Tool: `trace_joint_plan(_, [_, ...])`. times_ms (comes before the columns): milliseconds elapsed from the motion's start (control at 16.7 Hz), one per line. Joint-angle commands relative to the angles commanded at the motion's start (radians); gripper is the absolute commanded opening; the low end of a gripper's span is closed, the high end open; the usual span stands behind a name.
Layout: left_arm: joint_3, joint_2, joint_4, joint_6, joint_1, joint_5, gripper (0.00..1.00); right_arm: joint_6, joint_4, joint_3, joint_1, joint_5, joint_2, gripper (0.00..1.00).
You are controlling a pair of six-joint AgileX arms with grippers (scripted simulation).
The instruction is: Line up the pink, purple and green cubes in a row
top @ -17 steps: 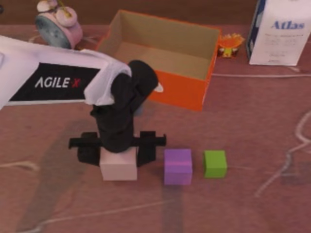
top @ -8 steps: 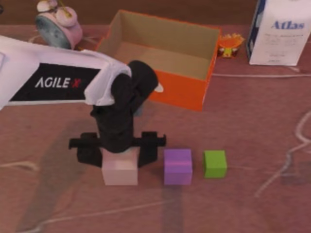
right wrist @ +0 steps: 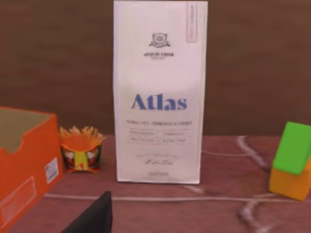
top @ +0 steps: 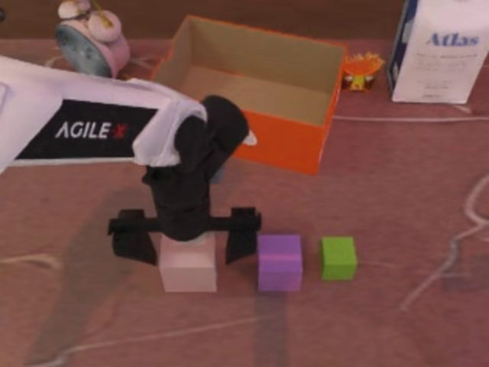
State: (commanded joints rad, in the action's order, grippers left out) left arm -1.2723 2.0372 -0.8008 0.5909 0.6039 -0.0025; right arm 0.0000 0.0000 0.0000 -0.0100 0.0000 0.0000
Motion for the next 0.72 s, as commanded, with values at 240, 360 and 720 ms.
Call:
trace_joint_plan(240, [-0.014,-0.007,-0.018,0.001,-0.001,0.000,1.00,0.000,0.000,0.000,0.000,0.000,0.000,1.00])
trace_joint_plan(360, [-0.048,-0.028,-0.074,0.004,-0.006,0.000,1.00,0.000,0.000,0.000,0.000,0.000,0.000,1.00])
trace_joint_plan(720, [-0.149,-0.104,-0.253,0.004,-0.018,-0.001,1.00,0.000,0.000,0.000,0.000,0.000,0.000,1.00])
